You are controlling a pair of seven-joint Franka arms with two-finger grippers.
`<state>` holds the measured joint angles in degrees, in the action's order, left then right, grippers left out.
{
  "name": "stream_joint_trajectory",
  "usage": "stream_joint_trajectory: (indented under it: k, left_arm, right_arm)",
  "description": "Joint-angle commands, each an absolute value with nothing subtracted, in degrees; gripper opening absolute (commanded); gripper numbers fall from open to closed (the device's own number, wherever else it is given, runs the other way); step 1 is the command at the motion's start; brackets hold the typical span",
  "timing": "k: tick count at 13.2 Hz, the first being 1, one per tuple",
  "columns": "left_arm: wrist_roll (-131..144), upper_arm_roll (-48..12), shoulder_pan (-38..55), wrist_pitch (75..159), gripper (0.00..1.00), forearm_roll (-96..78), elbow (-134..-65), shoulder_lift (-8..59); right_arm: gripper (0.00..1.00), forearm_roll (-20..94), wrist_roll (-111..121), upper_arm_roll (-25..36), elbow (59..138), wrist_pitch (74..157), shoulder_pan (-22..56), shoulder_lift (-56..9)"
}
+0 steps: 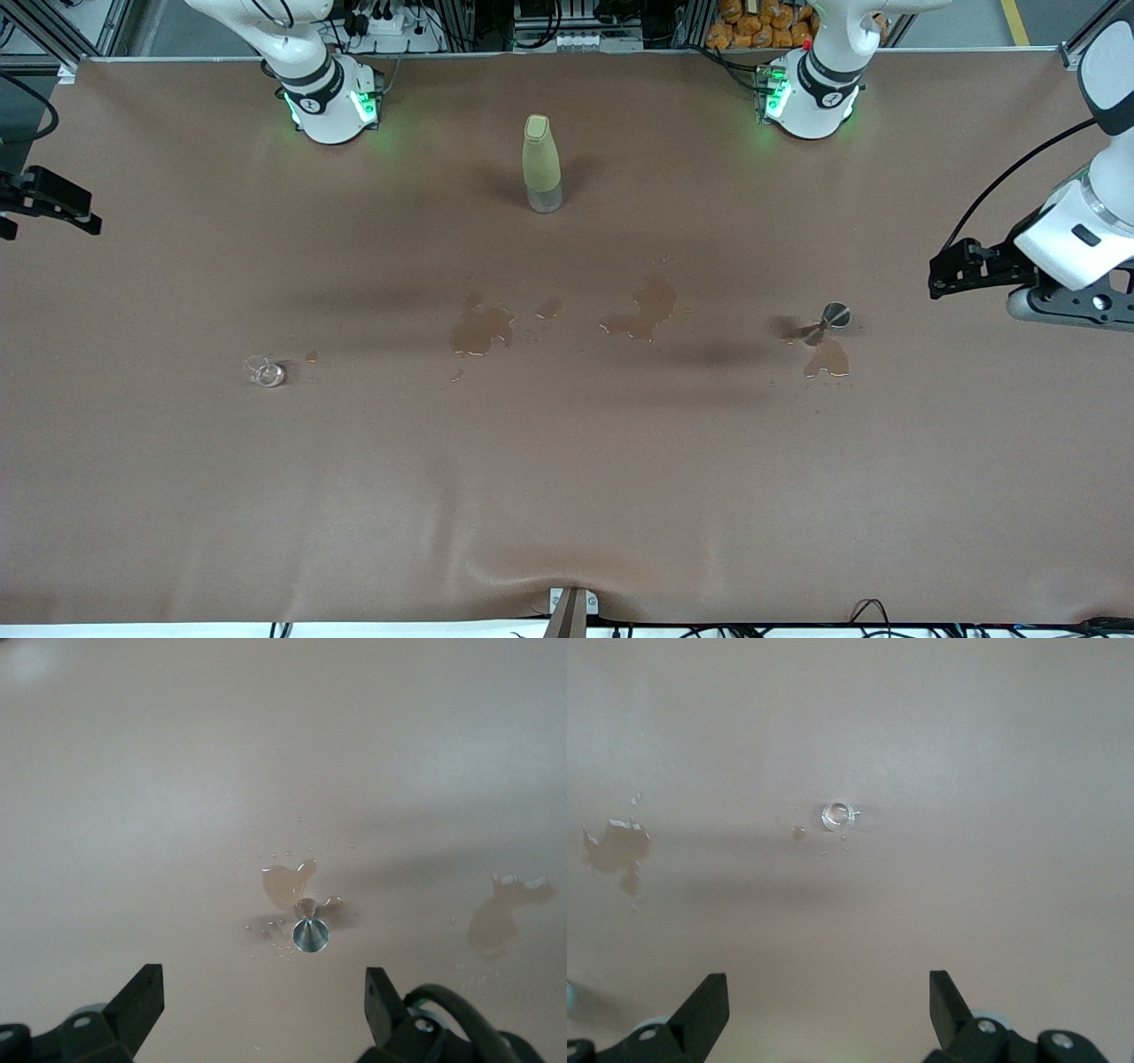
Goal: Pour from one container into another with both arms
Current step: 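Lower the left gripper to the steel cup while the right gripper approaches the glass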
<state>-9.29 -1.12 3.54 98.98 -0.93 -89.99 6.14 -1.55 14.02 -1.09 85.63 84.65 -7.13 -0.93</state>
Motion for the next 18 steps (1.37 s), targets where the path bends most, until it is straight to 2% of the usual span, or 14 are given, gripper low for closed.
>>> stream_joint_trajectory:
  k: [1, 7, 12, 15, 18]
  left_arm:
    - [-23.2, -1.0, 0.7, 98.1, 1.00, -7.3, -89.5, 5.6]
    - [-57.4, -1.0, -6.5, 95.6, 1.00, -25.1, -89.9, 9.3]
    - [-84.4, -1.0, -11.5, 90.8, 1.00, -32.9, -90.1, 15.0]
    - [-101.3, -1.0, -13.4, 88.8, 1.00, -37.4, -90.3, 19.1]
    - [-104.4, -1.0, -15.8, 85.0, 1.00, -39.5, -90.4, 24.3]
  right_arm:
    - [1.00, -2.6, 28.2, -1.8, 83.5, 84.2, -12.0, -1.9]
    - [1.00, -2.6, 68.8, -1.8, 84.1, 85.5, -18.6, -3.6]
    - [1.00, -2.6, 103.2, -1.8, 86.4, 95.2, -20.1, -4.7]
    - [1.00, -2.0, 114.1, -1.8, 88.6, 98.4, -20.3, -4.7]
    - [1.00, -1.1, 114.5, -1.9, 91.8, 100.8, -20.9, -5.2]
